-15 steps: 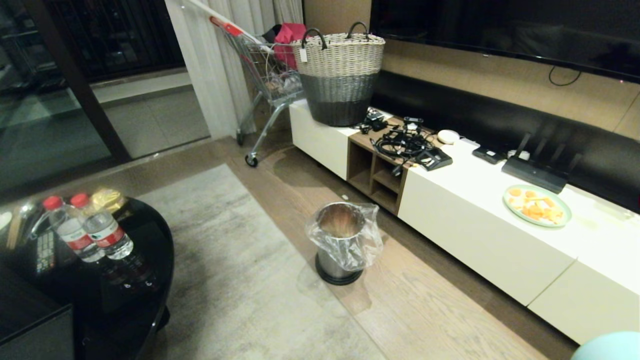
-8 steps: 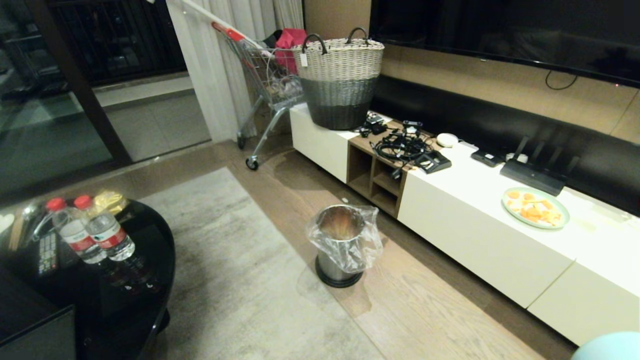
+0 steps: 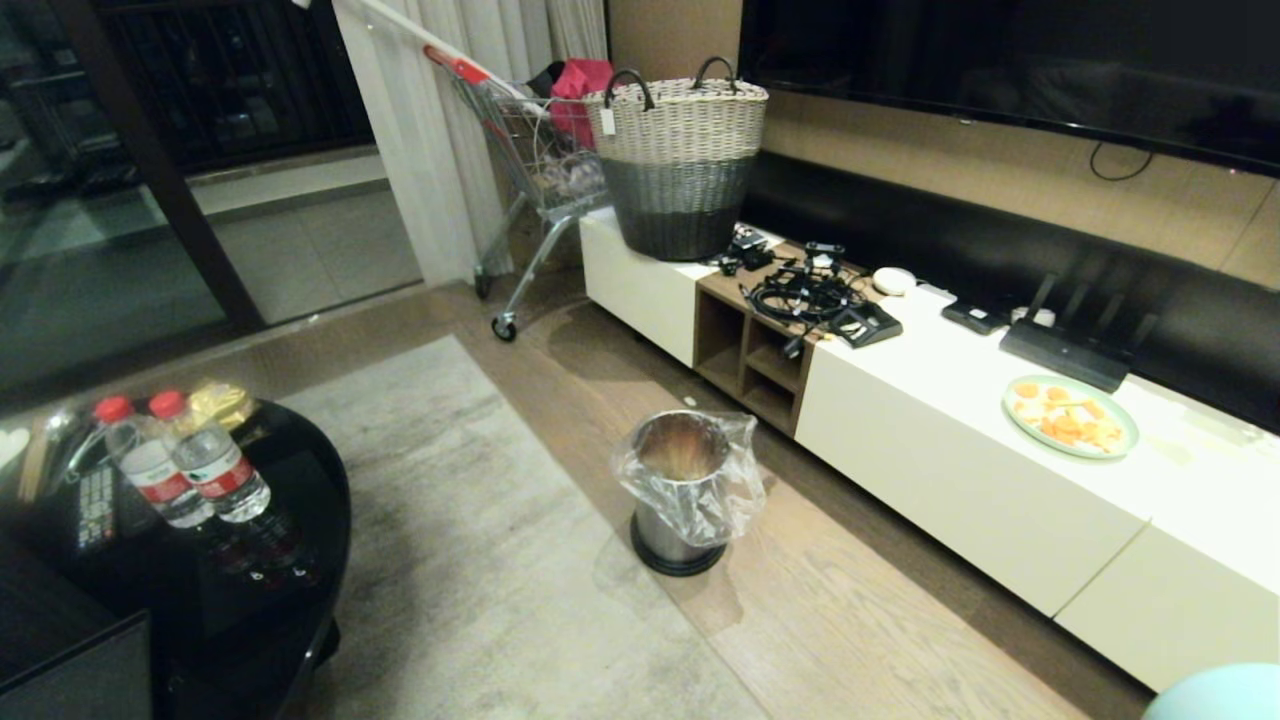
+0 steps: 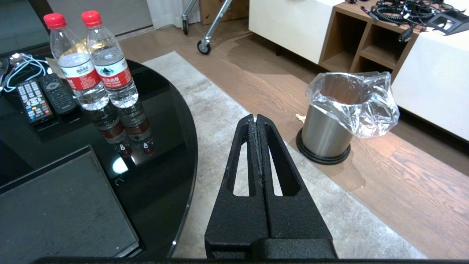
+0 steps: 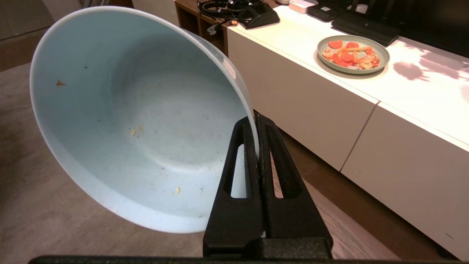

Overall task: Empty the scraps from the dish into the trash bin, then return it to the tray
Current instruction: Put the bowl back to the table

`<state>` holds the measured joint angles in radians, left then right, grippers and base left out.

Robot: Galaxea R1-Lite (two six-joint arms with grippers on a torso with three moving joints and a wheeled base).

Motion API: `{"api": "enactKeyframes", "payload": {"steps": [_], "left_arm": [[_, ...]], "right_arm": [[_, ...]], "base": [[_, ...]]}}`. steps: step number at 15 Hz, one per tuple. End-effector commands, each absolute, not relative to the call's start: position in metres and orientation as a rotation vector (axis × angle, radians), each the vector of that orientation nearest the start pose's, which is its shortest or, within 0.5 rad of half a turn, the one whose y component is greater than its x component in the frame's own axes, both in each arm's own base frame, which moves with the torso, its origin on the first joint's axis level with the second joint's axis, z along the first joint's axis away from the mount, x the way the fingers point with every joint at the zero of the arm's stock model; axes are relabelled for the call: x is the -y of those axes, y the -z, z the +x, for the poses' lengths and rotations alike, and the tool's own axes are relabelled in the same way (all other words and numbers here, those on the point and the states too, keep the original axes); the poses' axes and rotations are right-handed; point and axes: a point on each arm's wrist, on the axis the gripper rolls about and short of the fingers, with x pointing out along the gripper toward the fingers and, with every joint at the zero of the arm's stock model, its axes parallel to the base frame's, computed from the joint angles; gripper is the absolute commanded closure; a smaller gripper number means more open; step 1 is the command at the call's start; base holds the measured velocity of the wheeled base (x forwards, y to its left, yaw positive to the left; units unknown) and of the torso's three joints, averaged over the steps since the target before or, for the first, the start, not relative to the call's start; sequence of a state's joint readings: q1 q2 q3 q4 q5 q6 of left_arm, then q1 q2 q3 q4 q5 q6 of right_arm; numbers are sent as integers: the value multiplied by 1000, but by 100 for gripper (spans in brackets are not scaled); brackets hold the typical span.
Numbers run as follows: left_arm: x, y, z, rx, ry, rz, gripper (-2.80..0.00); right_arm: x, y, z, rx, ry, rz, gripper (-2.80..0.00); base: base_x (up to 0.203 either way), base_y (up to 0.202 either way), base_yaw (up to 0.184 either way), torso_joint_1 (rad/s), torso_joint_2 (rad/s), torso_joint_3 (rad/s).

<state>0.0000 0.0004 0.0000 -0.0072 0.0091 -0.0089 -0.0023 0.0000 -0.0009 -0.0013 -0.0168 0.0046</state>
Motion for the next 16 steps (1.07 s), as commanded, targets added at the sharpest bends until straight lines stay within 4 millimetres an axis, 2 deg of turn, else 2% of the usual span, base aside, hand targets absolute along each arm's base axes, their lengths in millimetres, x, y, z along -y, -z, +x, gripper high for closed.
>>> {"api": "enactKeyframes", "payload": {"steps": [1, 16], "left_arm": [[0, -76, -23, 8, -9, -9, 0], [0, -76, -23, 8, -9, -11, 0]], "right_arm": [[0, -76, -23, 2, 20, 5, 0], [0, -76, -23, 0, 20, 5, 0]], "base": [[0, 0, 0, 0, 0, 0], [0, 0, 0, 0, 0, 0]]}}
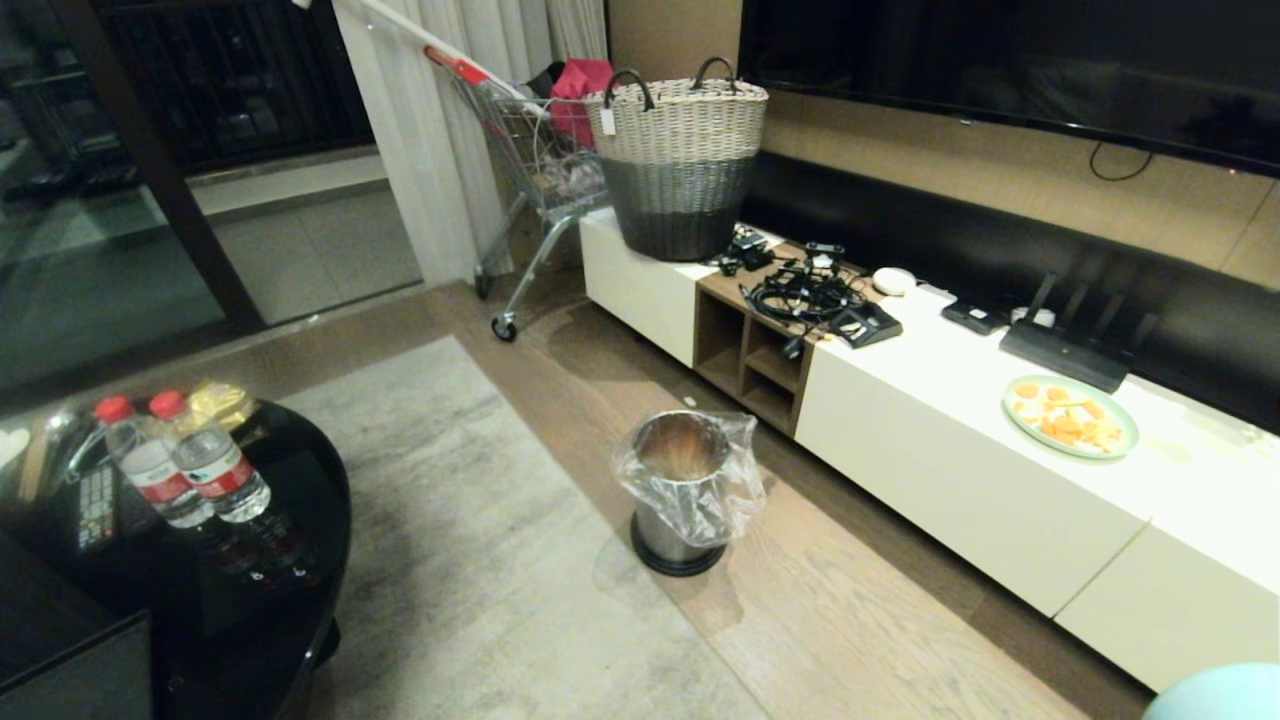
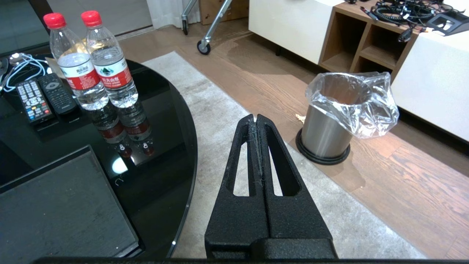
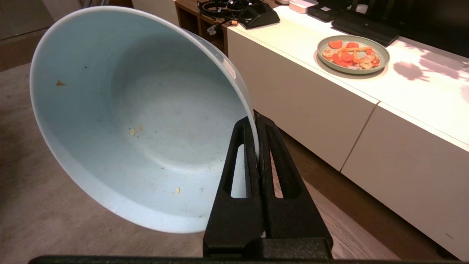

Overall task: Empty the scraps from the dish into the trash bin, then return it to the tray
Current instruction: Put the bowl back to the table

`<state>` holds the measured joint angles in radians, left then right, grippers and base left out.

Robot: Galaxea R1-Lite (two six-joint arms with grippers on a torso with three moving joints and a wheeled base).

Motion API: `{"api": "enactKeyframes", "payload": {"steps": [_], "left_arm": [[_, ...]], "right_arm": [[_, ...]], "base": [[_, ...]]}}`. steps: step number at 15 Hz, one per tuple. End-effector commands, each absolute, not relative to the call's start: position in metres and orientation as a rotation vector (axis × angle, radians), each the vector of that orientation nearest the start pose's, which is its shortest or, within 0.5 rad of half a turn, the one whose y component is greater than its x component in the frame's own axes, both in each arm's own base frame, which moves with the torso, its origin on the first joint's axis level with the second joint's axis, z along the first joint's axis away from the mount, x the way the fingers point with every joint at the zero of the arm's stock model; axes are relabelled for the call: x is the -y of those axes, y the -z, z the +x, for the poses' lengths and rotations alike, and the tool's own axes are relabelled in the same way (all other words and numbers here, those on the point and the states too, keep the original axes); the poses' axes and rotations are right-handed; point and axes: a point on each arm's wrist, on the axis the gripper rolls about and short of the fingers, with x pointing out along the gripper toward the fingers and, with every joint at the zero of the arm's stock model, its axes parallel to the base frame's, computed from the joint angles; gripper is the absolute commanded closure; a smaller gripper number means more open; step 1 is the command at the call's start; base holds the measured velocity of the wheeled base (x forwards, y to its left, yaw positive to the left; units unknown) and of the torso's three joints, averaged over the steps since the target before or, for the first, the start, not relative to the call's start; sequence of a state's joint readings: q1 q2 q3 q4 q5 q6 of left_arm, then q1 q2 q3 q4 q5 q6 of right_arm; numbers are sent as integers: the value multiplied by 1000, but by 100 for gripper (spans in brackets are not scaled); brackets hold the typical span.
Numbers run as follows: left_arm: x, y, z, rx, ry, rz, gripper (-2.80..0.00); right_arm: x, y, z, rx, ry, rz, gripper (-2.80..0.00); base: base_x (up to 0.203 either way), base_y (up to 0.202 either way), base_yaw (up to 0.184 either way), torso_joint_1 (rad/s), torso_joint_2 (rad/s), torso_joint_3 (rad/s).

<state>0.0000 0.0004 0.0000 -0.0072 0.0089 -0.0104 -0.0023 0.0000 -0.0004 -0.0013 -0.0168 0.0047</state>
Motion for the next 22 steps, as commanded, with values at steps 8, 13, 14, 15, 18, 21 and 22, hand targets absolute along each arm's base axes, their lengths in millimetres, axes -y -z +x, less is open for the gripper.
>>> {"api": "enactKeyframes", "payload": {"steps": [8, 13, 14, 15, 18, 21, 22], "left_arm": [[0, -76, -23, 8, -9, -11, 0], [0, -76, -23, 8, -9, -11, 0], [0, -76, -23, 8, -9, -11, 0], [0, -76, -23, 8, -9, -11, 0], [0, -76, -23, 8, -9, -11, 0], [0, -76, -23, 8, -9, -11, 0], [0, -76, -23, 8, -9, -11, 0]], "right_arm": [[0, -76, -23, 1, 19, 5, 0], [0, -76, -23, 2, 19, 5, 0], [0, -76, -23, 1, 18, 5, 0], [0, -76, -23, 0, 19, 5, 0], [0, -76, -23, 0, 18, 5, 0], [0, -76, -23, 2, 19, 5, 0], [0, -76, -23, 0, 19, 5, 0]], "base": [[0, 0, 0, 0, 0, 0], [0, 0, 0, 0, 0, 0], [0, 0, 0, 0, 0, 0], [0, 0, 0, 0, 0, 0], [0, 0, 0, 0, 0, 0], [0, 0, 0, 0, 0, 0], [0, 0, 0, 0, 0, 0]]}}
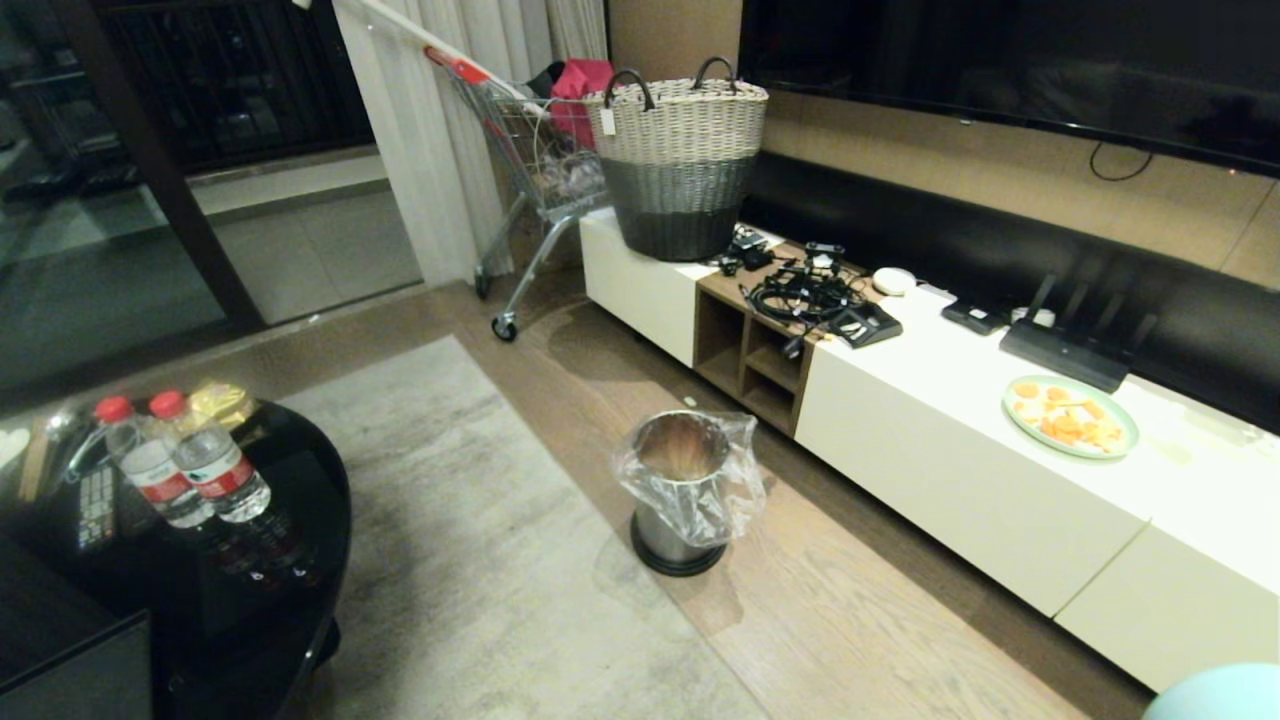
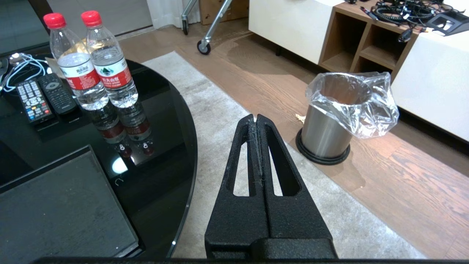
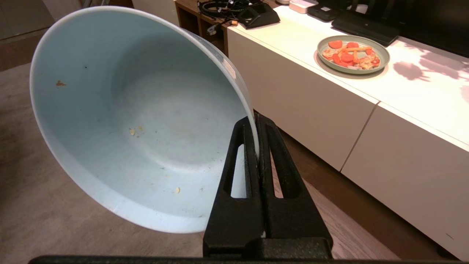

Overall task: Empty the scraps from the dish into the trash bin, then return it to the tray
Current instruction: Put the bowl back to the table

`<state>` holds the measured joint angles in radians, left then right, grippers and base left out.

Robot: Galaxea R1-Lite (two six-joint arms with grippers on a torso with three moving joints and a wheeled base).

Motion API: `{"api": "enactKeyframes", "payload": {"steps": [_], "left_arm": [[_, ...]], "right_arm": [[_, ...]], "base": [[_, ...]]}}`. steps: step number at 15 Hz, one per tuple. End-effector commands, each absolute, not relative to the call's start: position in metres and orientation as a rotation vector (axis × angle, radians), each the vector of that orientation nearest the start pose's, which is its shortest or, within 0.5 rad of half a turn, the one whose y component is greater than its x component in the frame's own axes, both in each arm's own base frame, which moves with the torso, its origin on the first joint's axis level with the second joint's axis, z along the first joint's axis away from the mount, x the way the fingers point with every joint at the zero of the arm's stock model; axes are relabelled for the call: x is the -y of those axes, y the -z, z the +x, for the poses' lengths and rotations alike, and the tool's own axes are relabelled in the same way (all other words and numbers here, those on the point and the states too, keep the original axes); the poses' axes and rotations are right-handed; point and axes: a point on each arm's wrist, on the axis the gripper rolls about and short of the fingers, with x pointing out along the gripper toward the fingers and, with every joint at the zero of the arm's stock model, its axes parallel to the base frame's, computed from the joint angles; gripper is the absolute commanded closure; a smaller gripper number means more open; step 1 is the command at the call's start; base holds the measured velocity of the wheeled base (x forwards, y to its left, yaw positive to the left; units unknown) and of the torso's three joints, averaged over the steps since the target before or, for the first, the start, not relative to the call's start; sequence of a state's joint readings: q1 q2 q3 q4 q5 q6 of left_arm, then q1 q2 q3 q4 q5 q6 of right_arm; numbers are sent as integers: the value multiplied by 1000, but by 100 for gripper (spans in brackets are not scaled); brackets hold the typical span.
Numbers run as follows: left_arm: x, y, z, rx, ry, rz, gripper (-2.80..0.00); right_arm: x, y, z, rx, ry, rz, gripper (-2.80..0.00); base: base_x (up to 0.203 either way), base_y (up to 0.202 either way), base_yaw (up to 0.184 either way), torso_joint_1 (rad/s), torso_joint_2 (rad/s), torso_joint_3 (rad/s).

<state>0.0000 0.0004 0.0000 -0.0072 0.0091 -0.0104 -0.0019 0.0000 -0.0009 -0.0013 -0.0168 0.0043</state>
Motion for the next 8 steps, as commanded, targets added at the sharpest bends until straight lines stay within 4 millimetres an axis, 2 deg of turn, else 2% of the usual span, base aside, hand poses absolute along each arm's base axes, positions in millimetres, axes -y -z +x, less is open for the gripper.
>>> {"api": "enactKeyframes", "payload": {"steps": [1, 8], "left_arm": [[0, -76, -23, 8, -9, -11, 0], [0, -76, -23, 8, -9, -11, 0]], "right_arm": [[0, -76, -23, 2, 20, 5, 0], [0, -76, -23, 2, 21, 23, 0]], "base": [[0, 0, 0, 0, 0, 0], [0, 0, 0, 0, 0, 0]]}}
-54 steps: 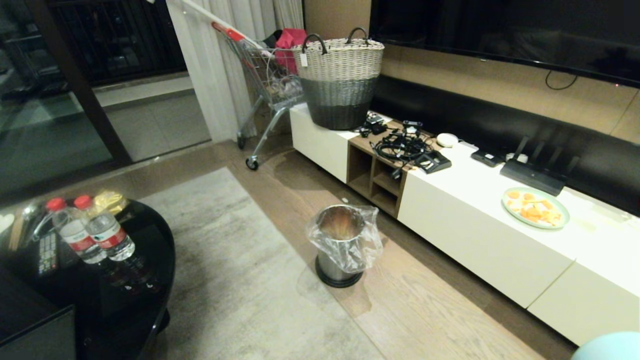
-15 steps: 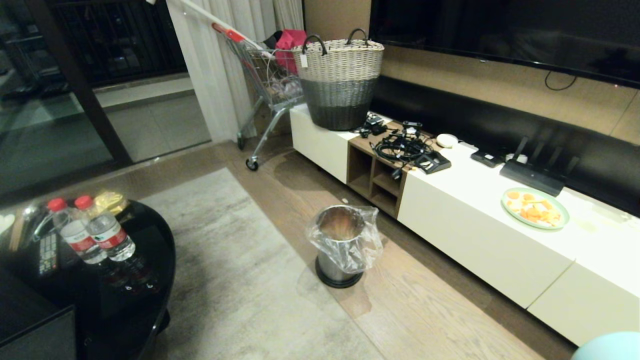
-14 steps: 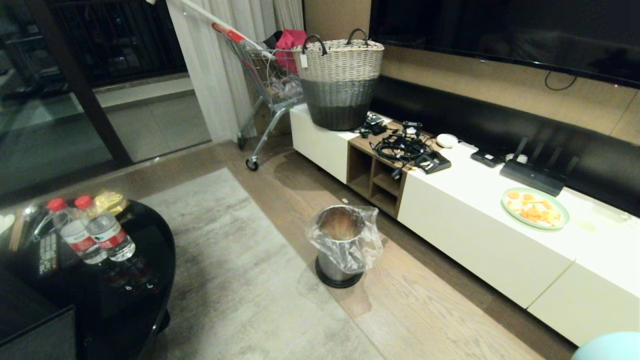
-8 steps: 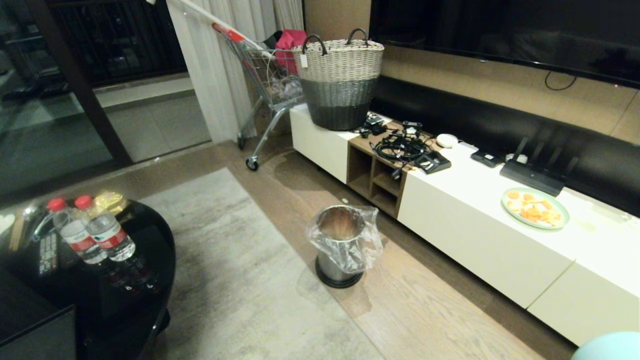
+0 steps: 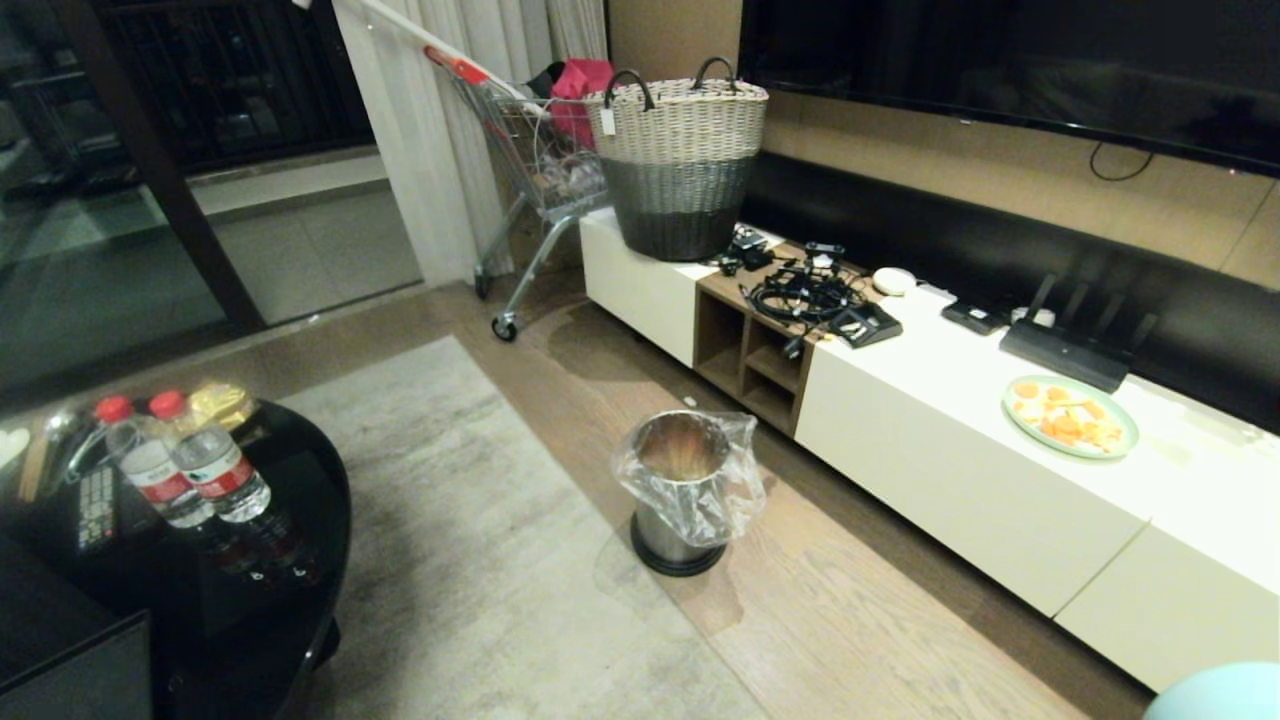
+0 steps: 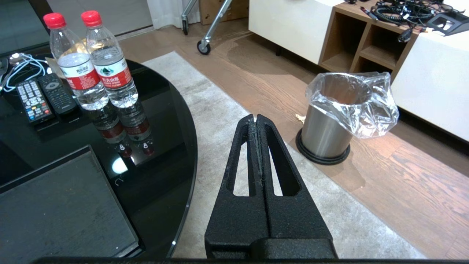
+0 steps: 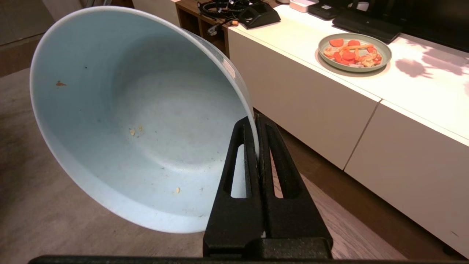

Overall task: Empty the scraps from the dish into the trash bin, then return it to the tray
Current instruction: Put the bowl back to the table

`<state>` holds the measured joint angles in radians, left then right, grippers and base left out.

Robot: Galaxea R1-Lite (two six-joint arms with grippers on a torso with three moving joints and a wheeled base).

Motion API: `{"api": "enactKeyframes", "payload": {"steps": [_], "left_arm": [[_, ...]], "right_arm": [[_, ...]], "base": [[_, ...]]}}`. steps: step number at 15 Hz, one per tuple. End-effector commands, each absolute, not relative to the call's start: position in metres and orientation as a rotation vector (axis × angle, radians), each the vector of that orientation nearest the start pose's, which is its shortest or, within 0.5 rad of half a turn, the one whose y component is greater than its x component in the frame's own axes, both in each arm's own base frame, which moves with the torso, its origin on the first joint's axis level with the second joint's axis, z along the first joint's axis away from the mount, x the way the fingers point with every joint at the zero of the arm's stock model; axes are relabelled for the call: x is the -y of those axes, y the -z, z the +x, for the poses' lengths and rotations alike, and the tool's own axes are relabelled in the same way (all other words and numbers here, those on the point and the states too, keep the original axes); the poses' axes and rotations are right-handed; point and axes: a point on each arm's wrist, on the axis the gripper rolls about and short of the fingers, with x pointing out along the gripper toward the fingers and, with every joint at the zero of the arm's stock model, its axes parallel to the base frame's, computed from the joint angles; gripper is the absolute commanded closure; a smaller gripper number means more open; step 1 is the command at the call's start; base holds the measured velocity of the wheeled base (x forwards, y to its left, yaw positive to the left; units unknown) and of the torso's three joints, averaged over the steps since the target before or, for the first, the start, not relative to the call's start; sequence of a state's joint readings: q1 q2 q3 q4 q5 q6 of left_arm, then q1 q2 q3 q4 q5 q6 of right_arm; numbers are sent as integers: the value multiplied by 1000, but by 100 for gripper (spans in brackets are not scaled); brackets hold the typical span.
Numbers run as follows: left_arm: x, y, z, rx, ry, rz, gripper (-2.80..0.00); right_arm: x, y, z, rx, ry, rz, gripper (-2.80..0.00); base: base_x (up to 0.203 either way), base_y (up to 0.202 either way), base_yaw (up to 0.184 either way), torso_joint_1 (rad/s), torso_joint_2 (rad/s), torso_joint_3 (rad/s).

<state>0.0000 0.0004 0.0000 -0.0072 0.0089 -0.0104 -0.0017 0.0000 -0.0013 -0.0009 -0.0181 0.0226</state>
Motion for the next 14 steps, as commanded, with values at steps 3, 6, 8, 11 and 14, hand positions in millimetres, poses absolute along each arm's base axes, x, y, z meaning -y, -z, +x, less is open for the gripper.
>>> {"api": "enactKeyframes", "payload": {"steps": [3, 6, 8, 11, 14], "left_arm": [[0, -76, -23, 8, -9, -11, 0], [0, -76, -23, 8, -9, -11, 0], [0, -76, -23, 8, -9, -11, 0], [0, -76, -23, 8, -9, -11, 0], [0, -76, -23, 8, -9, -11, 0]], "right_arm": [[0, -76, -23, 2, 22, 25, 0], [0, -76, -23, 2, 21, 25, 0], [0, -76, -23, 2, 21, 25, 0], [0, -76, -23, 0, 21, 28, 0], [0, -76, -23, -1, 23, 28, 0]], "base": [[0, 0, 0, 0, 0, 0], [0, 0, 0, 0, 0, 0], [-3, -4, 51, -1, 1, 5], [1, -9, 162, 2, -1, 3], [1, -10, 166, 1, 2, 3]]}}
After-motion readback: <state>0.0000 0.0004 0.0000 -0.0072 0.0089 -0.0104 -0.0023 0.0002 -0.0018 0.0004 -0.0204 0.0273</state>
